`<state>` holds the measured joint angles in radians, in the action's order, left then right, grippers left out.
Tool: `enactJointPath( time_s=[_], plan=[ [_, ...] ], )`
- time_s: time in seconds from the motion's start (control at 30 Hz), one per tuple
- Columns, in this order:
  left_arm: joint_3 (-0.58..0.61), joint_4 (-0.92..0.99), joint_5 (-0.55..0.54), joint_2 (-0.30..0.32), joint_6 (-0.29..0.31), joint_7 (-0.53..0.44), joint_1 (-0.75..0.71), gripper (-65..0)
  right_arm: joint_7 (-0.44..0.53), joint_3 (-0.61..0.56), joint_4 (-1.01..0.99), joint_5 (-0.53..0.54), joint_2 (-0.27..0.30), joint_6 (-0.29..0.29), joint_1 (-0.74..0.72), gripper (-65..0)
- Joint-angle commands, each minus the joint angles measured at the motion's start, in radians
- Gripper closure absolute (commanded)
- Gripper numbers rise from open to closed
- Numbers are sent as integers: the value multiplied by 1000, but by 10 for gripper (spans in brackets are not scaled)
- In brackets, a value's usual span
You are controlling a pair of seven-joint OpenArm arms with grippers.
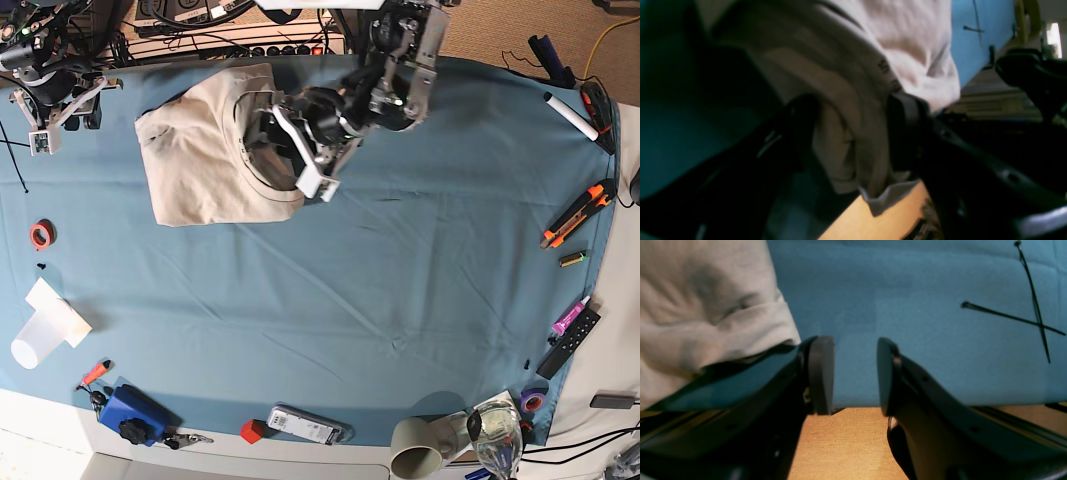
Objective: Fold the T-shirt properly
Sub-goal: 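Lower the left gripper onto the folded shirt's edge and grasp it, then pull the grasped shirt edge with the left gripper to straighten the bundle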
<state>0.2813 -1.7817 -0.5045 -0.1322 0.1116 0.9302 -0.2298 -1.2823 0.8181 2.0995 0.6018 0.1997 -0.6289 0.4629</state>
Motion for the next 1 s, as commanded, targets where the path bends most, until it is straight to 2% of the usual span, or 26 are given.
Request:
enactJointPath(
  time_s=[0.0, 0.17, 0.43, 0.6, 0.8, 0.97],
  plan=[
    [11, -16, -11, -25, 6, -22, 11, -346, 13, 8, 14, 7, 16, -2, 2, -219],
    [10, -16, 63, -25, -49, -39, 14, -346, 2, 8, 14, 7, 16, -2, 2, -219],
    [11, 36, 56, -25, -47, -41, 14, -346, -3, 8, 14, 7, 16, -2, 2, -219],
    [11, 143, 32, -25, -33, -57, 26, -346, -5, 8, 14, 7, 16, -2, 2, -219],
    [11, 148, -59, -25, 31, -47, 36, -345, -3, 8, 14, 7, 16, -2, 2, -219],
    [30, 148, -79, -25, 35, -48, 37, -326, 2, 8, 14, 7, 16, -2, 2, -219]
  ],
)
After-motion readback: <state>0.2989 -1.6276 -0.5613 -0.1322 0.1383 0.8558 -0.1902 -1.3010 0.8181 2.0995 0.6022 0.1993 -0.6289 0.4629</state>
